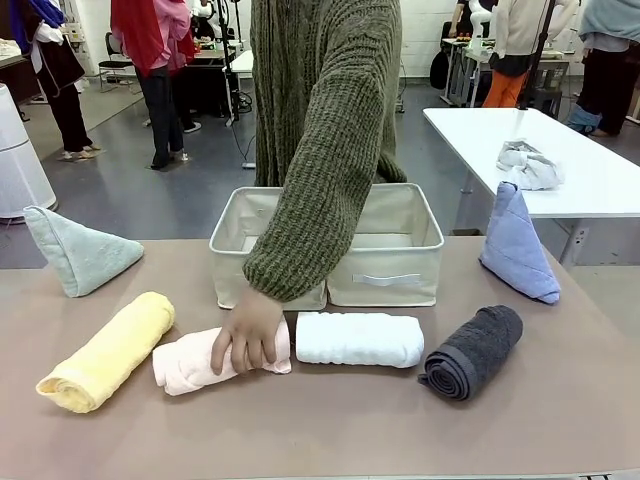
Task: Sort the towels based on their folding style.
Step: Pick up one triangle-folded towel and place it in the left Fabric basket.
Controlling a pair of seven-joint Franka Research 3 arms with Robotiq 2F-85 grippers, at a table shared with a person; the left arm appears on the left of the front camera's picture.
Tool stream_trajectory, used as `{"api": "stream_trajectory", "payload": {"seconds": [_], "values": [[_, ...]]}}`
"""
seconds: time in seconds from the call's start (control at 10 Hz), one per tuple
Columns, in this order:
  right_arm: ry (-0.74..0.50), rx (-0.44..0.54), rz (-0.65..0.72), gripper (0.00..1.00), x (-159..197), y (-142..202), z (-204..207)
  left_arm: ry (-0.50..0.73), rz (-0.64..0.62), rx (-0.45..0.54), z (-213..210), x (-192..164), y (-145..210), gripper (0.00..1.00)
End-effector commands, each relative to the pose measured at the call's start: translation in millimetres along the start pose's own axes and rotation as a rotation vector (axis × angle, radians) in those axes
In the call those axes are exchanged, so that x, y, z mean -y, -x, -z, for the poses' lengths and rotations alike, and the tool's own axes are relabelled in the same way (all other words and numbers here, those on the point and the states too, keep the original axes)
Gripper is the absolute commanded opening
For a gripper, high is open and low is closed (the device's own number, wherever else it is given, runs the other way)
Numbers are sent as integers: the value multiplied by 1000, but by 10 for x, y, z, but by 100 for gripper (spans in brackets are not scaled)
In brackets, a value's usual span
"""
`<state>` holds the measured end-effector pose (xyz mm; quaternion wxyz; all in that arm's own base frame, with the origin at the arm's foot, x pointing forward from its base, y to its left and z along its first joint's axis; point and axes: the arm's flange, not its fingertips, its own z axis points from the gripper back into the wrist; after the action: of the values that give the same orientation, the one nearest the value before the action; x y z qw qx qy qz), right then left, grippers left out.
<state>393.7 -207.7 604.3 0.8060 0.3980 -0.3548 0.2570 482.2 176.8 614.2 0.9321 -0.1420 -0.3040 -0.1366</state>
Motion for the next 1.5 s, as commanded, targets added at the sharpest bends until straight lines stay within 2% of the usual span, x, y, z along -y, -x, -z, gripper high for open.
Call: {"api": "stream_trajectory", "payload": {"seconds": [0.0,0.1,0.2,0.3,0.5,0.6,0.7,0.8,1.2,1.4], "values": [[-12,8,-9,100,5,18,-4,-301,-62,-381,359,339,-102,100],[-12,8,-9,100,5,18,-4,-351,-56,-421,543,424,-138,100],[-12,8,-9,100,5,18,-4,-344,-59,-474,728,447,-181,100],[-12,8,-9,100,5,18,-4,-319,-51,-581,912,458,-188,100],[-12,8,-9,100,5,18,-4,-297,-52,-683,1120,447,-194,100],[-12,8,-9,100,5,18,-4,-273,-52,-683,1168,438,-212,100],[-12,8,-9,100,5,18,-4,-225,-47,-625,1077,413,-195,100],[-12,8,-9,100,5,18,-4,-317,-54,-688,1250,514,11,100],[-12,8,-9,100,5,18,-4,-289,-50,-687,1254,491,-41,100],[-12,8,-9,100,5,18,-4,-266,19,-639,1565,484,-56,100]]}}
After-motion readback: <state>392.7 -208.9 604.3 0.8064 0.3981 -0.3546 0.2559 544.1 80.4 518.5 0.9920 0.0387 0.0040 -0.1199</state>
